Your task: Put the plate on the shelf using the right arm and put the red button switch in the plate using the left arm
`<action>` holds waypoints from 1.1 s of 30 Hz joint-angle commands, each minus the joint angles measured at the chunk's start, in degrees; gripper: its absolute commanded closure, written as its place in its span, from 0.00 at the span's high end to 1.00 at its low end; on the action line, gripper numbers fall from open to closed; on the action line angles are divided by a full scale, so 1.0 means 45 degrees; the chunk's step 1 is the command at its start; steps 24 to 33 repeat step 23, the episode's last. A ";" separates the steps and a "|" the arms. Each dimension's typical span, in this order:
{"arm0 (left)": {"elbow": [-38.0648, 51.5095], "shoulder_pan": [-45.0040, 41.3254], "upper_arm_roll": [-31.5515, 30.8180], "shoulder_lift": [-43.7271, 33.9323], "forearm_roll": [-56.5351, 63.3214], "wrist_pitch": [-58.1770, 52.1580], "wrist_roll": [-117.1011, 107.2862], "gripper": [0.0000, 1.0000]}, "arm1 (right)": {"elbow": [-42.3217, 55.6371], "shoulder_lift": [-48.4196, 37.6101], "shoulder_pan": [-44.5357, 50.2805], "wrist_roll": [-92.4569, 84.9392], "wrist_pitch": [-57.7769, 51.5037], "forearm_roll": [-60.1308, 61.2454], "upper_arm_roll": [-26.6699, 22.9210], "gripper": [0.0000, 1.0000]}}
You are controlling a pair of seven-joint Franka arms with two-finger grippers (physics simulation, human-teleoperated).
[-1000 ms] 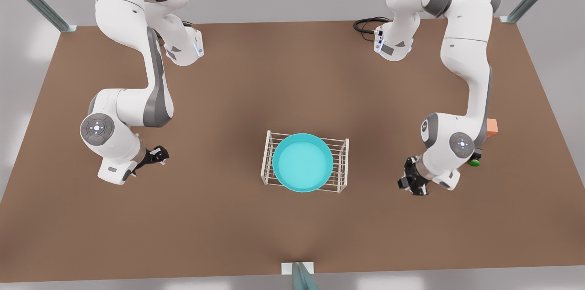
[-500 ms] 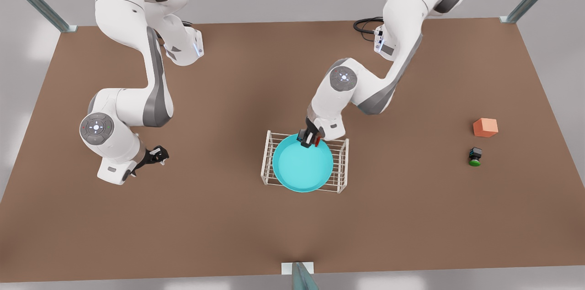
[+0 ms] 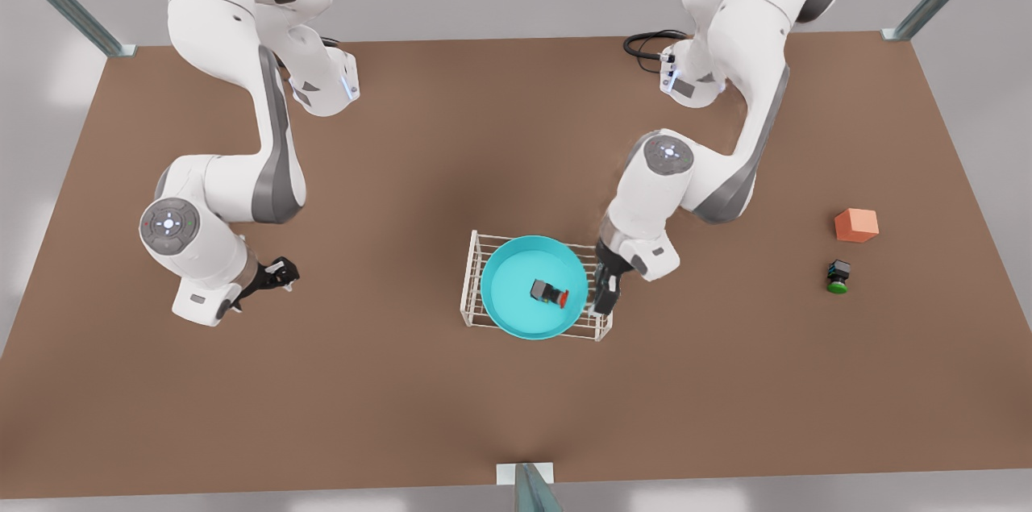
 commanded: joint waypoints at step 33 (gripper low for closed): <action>0.0142 0.0713 0.4079 -0.2599 -0.3087 -0.7890 2.3850 1.00 | 0.0549 0.0368 -0.0621 -0.0205 -0.0731 0.0171 -0.0145 1.00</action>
